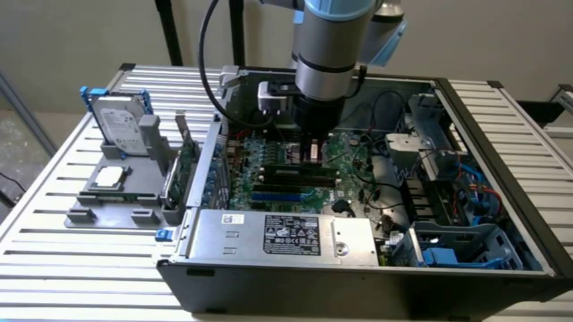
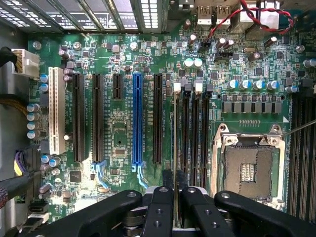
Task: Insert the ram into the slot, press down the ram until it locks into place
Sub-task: 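Insert the ram into the slot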
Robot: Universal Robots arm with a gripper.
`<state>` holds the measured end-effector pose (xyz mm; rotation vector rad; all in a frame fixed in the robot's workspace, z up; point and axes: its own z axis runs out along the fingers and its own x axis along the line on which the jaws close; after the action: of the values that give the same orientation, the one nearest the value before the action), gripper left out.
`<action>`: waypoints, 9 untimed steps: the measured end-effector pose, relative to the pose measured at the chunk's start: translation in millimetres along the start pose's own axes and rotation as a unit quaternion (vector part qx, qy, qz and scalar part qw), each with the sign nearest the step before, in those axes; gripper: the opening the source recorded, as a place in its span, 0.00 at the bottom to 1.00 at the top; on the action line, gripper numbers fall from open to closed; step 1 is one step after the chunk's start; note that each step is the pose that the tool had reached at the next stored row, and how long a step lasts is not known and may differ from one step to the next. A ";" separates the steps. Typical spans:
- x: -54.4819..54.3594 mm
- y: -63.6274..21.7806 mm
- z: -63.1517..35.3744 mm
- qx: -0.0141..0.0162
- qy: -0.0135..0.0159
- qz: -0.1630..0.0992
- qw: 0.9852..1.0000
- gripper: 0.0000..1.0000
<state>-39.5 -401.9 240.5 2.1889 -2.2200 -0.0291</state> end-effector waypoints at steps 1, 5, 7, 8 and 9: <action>-0.1 0.4 0.1 0.000 0.000 0.000 1.000 0.13; -1.5 0.6 0.4 0.000 0.000 0.000 1.000 0.13; -2.4 0.5 0.7 0.000 0.000 0.000 1.000 0.13; -2.5 0.5 1.0 0.000 0.000 0.000 1.000 0.13; -2.6 0.5 1.3 0.000 0.000 0.000 1.000 0.13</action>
<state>-40.0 -399.3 239.2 2.1896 -2.2202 -0.0283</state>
